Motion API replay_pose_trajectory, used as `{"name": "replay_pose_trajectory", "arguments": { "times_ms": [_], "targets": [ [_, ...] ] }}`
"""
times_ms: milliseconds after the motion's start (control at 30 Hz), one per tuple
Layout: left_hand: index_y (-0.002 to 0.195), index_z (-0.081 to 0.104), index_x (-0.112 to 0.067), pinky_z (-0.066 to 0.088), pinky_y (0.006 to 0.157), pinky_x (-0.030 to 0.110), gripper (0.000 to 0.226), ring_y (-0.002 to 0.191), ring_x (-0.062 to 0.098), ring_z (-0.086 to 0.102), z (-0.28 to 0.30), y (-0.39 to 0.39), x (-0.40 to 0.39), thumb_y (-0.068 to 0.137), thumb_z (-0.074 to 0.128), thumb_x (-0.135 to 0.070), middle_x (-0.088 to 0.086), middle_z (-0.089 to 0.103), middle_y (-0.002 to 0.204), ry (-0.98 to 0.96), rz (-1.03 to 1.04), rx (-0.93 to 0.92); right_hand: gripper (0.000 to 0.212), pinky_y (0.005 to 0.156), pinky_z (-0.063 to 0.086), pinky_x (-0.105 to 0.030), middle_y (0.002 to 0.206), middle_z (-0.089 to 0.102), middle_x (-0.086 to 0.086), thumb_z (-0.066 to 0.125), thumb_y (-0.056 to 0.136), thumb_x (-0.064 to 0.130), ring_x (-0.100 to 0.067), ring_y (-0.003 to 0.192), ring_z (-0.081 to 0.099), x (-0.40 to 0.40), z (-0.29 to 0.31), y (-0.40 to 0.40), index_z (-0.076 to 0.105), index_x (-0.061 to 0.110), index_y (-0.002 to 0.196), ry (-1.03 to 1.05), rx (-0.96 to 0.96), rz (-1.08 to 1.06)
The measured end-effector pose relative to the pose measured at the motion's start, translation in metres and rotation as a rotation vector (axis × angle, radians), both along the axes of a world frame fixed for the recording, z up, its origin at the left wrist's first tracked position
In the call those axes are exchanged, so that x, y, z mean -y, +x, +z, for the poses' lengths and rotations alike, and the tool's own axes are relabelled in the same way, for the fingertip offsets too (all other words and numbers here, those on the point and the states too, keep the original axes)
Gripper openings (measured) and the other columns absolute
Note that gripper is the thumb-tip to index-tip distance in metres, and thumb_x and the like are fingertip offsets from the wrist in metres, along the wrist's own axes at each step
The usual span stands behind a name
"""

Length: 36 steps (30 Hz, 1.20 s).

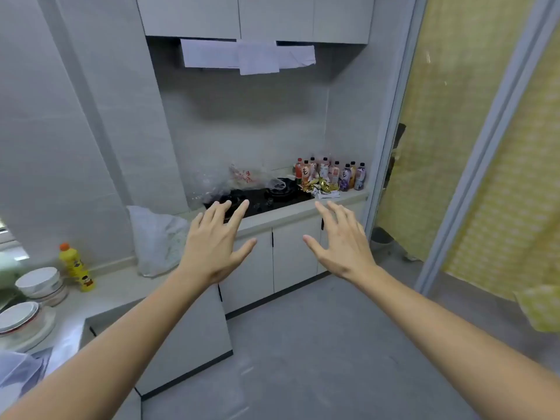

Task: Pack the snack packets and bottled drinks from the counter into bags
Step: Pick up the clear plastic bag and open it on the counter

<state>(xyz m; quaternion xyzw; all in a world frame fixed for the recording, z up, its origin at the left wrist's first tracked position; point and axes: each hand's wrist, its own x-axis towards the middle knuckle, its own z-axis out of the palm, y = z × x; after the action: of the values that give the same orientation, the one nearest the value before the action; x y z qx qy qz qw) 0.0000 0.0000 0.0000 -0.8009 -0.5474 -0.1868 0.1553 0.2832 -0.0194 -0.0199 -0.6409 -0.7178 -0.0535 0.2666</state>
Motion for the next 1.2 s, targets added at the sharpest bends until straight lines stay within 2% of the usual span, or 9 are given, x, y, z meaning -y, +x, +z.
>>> {"name": "replay_pose_trajectory", "arguments": {
  "times_ms": [233,367,500,667,1000,1200],
  "targets": [
    [0.161,0.016,-0.032,0.039,0.109,0.046,0.079,0.142,0.028,0.037,-0.001,0.071,-0.105,0.093,0.029,-0.070,0.009,0.043,0.149,-0.039,-0.021,-0.026,0.083,0.121,0.028,-0.051,0.168,0.023,-0.004,0.043,0.096,0.068,-0.025,0.154,0.019,-0.097,-0.010,0.083,0.012,0.032,0.164,-0.024,-0.007,-0.014],
    [0.161,0.019,-0.032,0.039,0.110,0.048,0.079,0.142,0.029,0.037,-0.007,0.119,-0.159,0.092,0.031,-0.069,0.010,0.044,0.149,-0.045,-0.003,-0.007,0.086,0.119,0.034,-0.052,0.166,0.027,-0.002,0.042,0.095,0.070,-0.024,0.152,0.024,-0.148,-0.012,0.132,0.012,0.029,0.164,-0.035,-0.027,-0.017],
    [0.161,0.019,-0.032,0.036,0.111,0.049,0.078,0.144,0.030,0.034,-0.016,0.161,-0.202,0.093,0.033,-0.067,0.011,0.042,0.153,-0.047,-0.004,0.027,0.088,0.119,0.035,-0.052,0.165,0.029,-0.002,0.038,0.092,0.072,-0.025,0.151,0.026,-0.184,-0.023,0.163,0.009,0.029,0.164,-0.067,-0.064,-0.013],
    [0.160,0.020,-0.031,0.035,0.112,0.049,0.079,0.142,0.030,0.036,-0.015,0.205,-0.262,0.092,0.034,-0.067,0.011,0.043,0.151,-0.065,-0.027,0.011,0.087,0.116,0.038,-0.052,0.161,0.034,-0.002,0.042,0.092,0.071,-0.026,0.148,0.030,-0.235,-0.018,0.199,0.016,0.027,0.162,-0.065,-0.021,-0.011],
    [0.160,0.022,-0.030,0.037,0.109,0.049,0.078,0.138,0.029,0.039,-0.036,0.297,-0.412,0.092,0.033,-0.067,0.010,0.046,0.144,-0.054,-0.122,0.055,0.083,0.120,0.033,-0.052,0.164,0.031,-0.002,0.046,0.095,0.067,-0.024,0.151,0.024,-0.373,-0.023,0.270,0.018,0.028,0.163,-0.043,0.034,-0.045],
    [0.161,0.018,-0.031,0.036,0.112,0.050,0.077,0.143,0.028,0.034,-0.059,0.338,-0.525,0.095,0.035,-0.066,0.010,0.043,0.149,-0.091,-0.138,0.200,0.083,0.120,0.031,-0.050,0.165,0.030,-0.003,0.045,0.095,0.068,-0.025,0.151,0.025,-0.484,-0.041,0.315,0.018,0.028,0.163,-0.083,0.072,-0.079]
  ]
}}
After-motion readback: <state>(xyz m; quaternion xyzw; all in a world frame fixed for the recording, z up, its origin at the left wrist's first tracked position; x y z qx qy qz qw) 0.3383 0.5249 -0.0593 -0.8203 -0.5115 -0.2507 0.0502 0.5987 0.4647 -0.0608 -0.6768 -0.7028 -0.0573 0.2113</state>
